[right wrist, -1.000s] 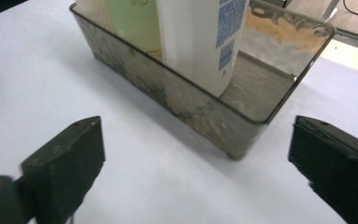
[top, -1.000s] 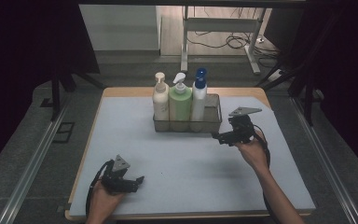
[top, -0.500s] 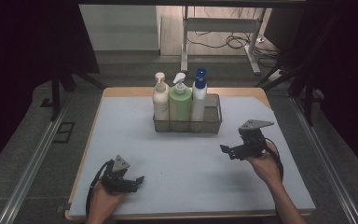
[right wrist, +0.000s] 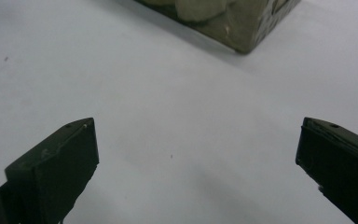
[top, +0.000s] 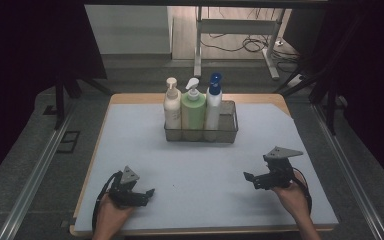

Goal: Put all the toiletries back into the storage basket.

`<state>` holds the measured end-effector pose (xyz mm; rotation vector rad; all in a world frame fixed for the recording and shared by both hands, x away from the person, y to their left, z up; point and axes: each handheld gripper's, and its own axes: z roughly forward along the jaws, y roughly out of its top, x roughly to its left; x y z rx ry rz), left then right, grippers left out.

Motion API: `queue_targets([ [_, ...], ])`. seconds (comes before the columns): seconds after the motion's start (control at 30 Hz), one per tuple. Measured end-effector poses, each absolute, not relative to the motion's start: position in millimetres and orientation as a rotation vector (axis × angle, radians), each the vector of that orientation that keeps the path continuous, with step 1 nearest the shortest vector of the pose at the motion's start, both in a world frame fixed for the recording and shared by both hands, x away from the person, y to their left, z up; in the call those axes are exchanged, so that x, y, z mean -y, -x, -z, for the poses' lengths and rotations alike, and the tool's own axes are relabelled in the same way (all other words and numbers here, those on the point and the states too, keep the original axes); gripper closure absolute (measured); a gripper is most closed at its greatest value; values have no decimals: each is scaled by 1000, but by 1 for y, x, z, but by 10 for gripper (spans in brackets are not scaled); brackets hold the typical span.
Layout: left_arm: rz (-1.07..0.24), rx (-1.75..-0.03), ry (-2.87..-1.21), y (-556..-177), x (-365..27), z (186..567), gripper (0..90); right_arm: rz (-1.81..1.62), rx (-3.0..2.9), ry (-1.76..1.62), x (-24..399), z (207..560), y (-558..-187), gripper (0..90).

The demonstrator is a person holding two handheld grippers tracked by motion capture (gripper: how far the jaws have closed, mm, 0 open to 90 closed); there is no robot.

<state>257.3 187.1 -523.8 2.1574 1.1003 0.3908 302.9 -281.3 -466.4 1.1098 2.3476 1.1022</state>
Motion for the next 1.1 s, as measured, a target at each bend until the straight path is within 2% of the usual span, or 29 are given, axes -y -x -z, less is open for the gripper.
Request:
queue_targets([
  [0.73, -392, -1101, -2155, -257, -187, 524, 124, -999, -2402, -1177, 298, 519, -287, 0],
  [1.1, -392, -1103, -2158, -257, -187, 524, 124, -953, -2403, -1143, 295, 521, -285, 0],
])
